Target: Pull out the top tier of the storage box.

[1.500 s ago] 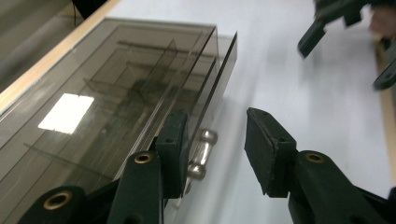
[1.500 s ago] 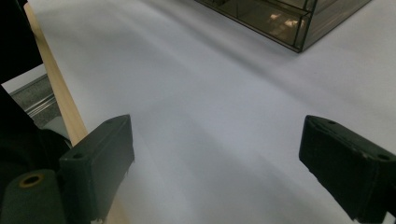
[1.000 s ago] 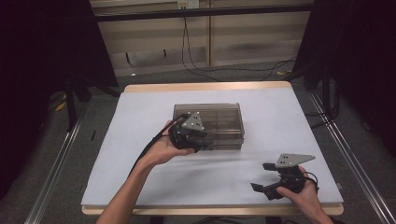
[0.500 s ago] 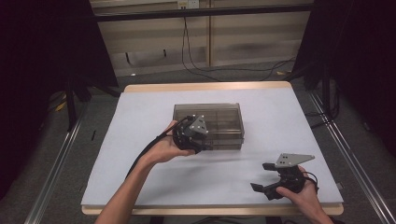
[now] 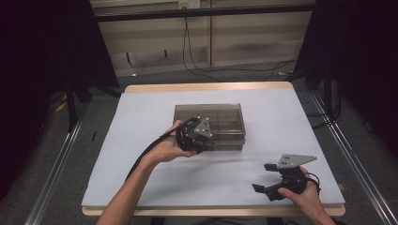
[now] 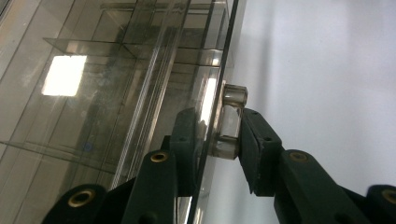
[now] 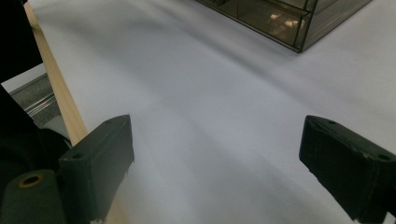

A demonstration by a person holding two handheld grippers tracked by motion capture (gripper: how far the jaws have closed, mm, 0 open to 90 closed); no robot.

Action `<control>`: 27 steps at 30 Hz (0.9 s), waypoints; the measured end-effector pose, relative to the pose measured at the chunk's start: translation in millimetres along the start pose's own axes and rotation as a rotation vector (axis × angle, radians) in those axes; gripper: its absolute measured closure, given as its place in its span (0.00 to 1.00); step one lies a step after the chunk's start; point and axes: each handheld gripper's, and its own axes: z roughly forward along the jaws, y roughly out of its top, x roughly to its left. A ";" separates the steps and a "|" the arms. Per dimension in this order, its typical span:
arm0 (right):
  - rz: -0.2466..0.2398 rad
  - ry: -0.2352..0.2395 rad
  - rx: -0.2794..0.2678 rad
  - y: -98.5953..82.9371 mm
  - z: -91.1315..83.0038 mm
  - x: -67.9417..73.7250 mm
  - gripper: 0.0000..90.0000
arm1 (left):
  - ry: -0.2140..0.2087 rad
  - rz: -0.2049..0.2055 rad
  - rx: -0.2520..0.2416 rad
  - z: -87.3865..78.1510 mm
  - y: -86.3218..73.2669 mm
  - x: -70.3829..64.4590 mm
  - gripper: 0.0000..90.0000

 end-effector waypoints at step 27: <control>0.001 0.002 0.000 -0.1 0.1 0.0 0.11 | -0.044 0.012 -0.012 -3.5 -1.1 -7.5 0.80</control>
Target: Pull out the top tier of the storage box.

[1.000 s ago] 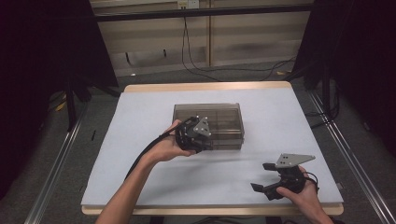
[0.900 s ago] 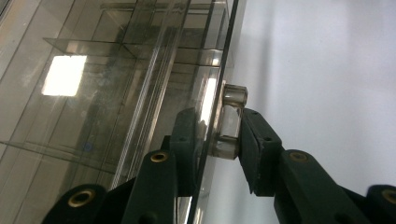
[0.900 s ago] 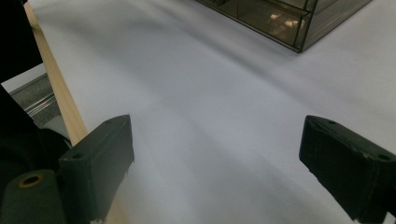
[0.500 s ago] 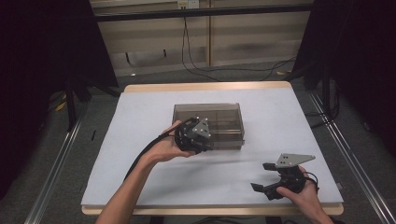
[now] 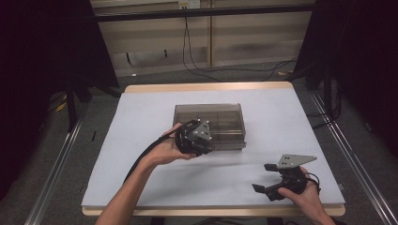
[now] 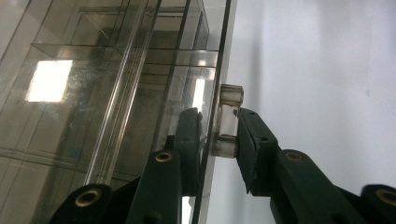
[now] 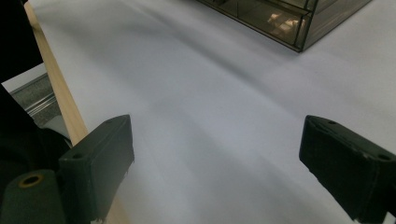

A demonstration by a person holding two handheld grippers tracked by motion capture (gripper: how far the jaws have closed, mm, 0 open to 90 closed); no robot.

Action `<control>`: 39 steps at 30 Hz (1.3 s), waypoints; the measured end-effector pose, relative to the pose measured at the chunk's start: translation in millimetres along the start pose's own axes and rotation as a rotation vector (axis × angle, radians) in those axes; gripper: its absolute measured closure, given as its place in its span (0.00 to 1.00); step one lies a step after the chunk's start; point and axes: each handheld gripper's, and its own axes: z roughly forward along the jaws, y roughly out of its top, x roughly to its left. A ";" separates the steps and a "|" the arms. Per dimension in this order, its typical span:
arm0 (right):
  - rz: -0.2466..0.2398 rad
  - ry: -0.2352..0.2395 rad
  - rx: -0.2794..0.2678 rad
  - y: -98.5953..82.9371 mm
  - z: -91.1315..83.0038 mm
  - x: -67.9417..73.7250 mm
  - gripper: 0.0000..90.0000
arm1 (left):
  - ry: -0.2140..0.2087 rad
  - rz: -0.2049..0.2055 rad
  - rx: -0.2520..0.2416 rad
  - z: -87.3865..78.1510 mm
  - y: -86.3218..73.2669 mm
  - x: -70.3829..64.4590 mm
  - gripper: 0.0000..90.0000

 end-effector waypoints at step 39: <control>-0.001 -0.002 0.000 0.0 0.1 0.3 0.11 | -0.017 0.007 -0.009 -5.4 -4.6 -16.7 0.80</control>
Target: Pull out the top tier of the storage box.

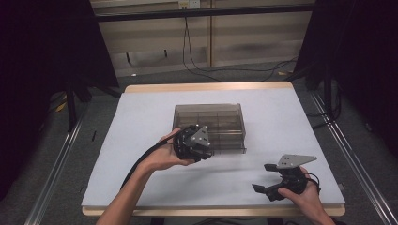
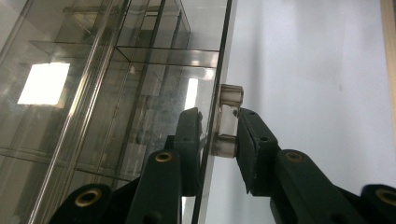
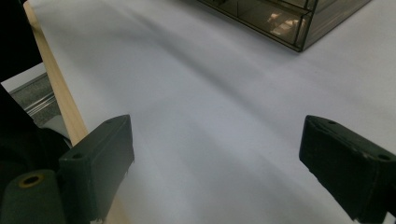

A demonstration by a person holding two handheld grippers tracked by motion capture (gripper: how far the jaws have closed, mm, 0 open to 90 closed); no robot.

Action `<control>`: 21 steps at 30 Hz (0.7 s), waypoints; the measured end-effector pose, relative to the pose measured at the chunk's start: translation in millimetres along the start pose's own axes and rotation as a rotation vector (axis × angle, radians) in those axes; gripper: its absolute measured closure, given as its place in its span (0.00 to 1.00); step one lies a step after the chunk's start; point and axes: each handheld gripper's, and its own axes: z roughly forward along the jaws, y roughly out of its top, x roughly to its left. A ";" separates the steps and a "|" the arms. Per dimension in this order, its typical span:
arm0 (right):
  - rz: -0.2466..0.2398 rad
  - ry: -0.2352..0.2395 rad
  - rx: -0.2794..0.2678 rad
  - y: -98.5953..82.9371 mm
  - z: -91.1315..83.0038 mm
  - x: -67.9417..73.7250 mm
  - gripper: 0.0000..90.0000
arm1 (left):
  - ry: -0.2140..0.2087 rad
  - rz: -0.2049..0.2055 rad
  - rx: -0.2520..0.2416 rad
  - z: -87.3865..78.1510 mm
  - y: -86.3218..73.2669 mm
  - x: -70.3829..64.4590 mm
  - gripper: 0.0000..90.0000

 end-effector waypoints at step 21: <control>0.003 0.000 -0.001 0.0 -0.4 -0.2 0.11 | -0.011 0.004 -0.014 -1.9 -3.1 -10.9 0.81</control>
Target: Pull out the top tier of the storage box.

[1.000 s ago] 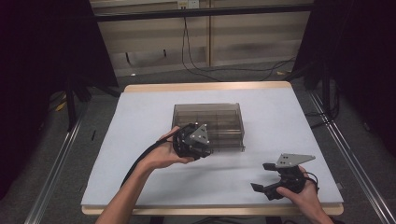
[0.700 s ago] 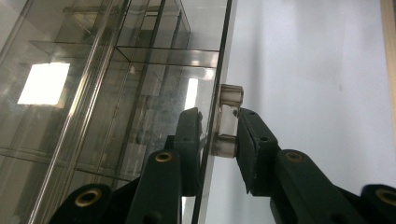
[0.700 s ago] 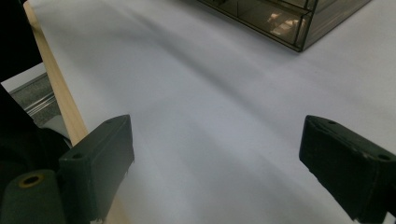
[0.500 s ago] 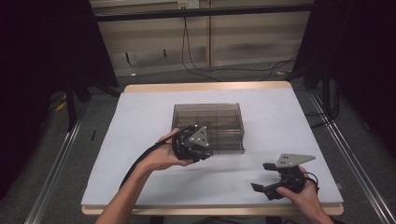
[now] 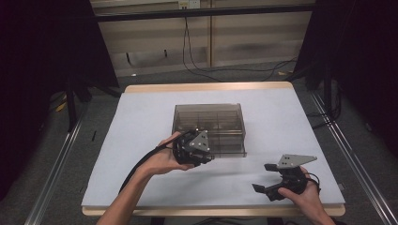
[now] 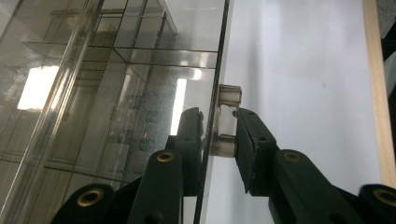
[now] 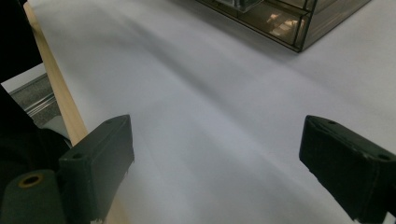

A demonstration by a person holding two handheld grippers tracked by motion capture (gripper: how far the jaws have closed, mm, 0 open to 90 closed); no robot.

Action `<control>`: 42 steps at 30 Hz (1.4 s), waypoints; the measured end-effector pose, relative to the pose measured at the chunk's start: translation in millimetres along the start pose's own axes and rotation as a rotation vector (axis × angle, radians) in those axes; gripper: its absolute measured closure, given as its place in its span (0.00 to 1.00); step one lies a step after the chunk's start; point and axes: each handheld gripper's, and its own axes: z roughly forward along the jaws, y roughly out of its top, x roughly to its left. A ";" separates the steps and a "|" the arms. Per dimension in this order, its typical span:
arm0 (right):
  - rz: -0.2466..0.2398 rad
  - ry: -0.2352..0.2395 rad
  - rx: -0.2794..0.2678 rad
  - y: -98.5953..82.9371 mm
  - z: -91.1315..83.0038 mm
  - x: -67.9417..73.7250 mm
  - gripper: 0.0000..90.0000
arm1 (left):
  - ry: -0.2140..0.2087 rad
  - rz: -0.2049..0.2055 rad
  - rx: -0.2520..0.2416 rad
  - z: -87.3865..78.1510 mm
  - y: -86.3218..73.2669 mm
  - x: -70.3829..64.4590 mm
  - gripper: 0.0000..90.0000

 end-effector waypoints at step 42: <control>-0.002 -0.001 0.001 -0.1 0.4 0.1 0.11 | -0.051 -0.035 -0.022 -3.0 -3.8 -4.4 0.75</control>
